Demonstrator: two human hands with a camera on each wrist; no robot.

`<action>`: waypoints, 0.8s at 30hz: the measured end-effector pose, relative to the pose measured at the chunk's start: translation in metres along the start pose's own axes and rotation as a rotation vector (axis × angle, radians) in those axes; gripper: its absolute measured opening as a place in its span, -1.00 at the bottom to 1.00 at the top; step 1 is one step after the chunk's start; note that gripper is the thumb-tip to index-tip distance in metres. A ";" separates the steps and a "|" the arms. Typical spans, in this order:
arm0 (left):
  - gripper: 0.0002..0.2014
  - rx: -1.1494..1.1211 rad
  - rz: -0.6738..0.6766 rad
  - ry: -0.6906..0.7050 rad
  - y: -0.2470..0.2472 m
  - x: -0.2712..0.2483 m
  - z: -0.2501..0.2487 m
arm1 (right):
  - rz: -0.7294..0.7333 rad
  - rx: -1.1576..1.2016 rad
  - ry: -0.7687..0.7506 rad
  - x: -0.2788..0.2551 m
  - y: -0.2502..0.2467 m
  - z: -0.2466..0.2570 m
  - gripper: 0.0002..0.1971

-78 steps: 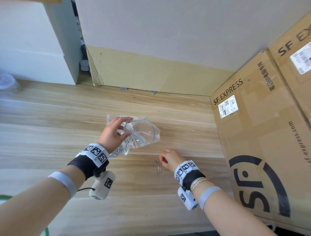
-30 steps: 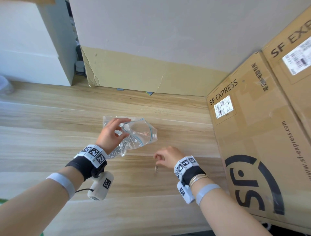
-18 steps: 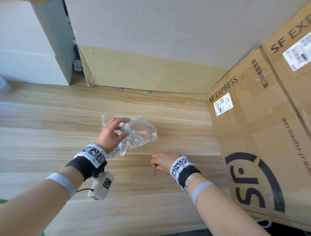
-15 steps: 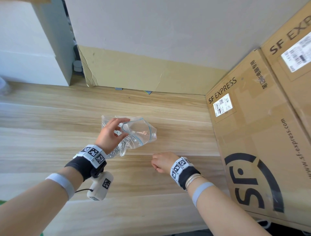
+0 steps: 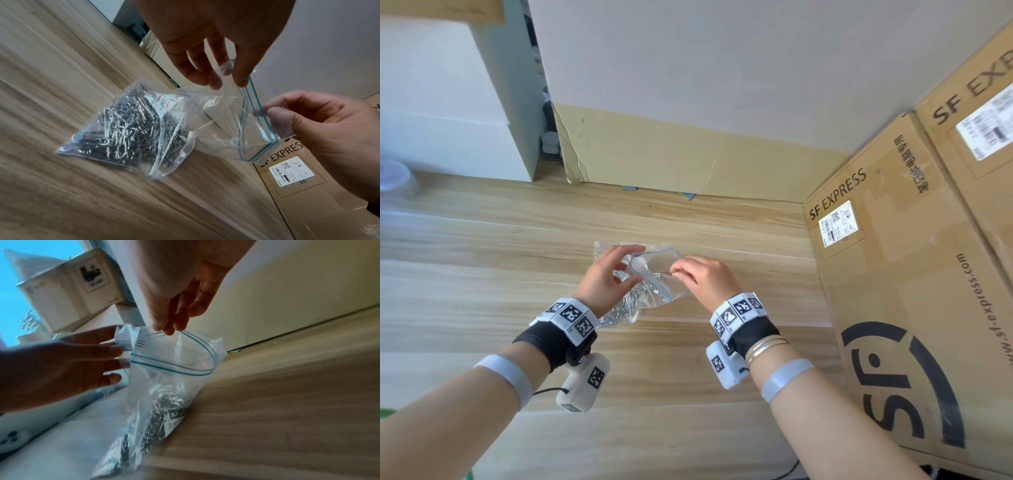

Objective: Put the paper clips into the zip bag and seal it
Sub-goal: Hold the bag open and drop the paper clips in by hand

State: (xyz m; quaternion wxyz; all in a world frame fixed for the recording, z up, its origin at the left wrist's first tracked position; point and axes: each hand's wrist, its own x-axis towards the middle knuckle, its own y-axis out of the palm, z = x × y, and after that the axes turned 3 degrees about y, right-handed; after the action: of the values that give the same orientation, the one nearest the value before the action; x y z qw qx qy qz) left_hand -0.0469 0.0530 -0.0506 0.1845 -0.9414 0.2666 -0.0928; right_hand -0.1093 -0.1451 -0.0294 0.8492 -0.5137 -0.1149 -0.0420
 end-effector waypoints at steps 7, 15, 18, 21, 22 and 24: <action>-0.43 0.001 -0.008 -0.032 -0.004 -0.002 0.003 | 0.217 -0.088 0.552 -0.007 -0.002 -0.015 -0.60; -0.54 -0.189 -0.056 -0.154 0.005 0.005 -0.003 | 0.408 0.324 0.704 0.015 -0.009 0.021 -0.51; -0.66 -0.171 -0.002 -0.131 0.009 0.007 -0.003 | 0.580 0.405 0.703 0.021 -0.004 0.040 -0.27; -0.70 -0.064 0.000 -0.092 0.009 0.011 -0.002 | 0.484 0.335 0.716 0.021 0.010 0.040 -0.26; -0.72 0.014 -0.014 -0.056 0.007 0.014 -0.003 | 0.429 0.285 0.696 0.021 0.011 0.039 -0.34; -0.69 0.167 -0.073 0.006 0.000 0.021 -0.007 | 0.392 0.218 0.615 0.021 0.004 0.041 -0.39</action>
State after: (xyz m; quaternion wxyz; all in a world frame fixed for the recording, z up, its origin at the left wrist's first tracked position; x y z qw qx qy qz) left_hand -0.0311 0.0395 -0.0427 0.2583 -0.9315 0.2241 -0.1242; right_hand -0.0948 -0.1067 -0.0096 0.8855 -0.3962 0.2420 -0.0188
